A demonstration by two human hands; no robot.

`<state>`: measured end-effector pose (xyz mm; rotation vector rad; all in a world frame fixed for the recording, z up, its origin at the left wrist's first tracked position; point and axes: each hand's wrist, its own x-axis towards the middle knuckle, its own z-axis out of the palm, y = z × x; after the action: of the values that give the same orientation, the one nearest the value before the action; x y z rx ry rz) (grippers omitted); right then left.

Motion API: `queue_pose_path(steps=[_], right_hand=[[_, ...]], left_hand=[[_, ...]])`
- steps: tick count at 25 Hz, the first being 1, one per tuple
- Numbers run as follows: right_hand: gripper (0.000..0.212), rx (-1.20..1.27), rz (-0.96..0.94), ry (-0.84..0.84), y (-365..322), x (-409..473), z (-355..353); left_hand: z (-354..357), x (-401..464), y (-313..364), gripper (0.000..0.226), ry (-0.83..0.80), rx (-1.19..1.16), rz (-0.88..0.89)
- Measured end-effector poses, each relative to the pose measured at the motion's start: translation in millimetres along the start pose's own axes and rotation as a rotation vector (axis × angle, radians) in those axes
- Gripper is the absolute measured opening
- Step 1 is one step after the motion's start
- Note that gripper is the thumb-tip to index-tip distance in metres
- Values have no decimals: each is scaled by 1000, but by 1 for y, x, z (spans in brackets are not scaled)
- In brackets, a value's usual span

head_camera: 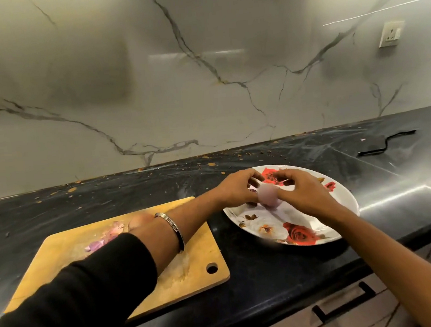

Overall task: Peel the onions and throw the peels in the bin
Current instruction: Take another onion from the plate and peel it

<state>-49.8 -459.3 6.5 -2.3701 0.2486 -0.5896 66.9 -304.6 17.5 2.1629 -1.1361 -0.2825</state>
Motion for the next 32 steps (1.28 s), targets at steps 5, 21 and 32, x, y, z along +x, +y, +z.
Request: queue_pose_path(steps=[5,21,32], right_hand=[[45,2,-144,-22,-55,1,13],[51,-26,-559,-563,-177,-48,136],[35,242,-419,-538,-179,-57,154]], left_hand=[[-38,-42,-10,50,115,54,0],[-110,-252,-87,33,340,84,-151],[-92,-272,-103,15,506,-102,-87]])
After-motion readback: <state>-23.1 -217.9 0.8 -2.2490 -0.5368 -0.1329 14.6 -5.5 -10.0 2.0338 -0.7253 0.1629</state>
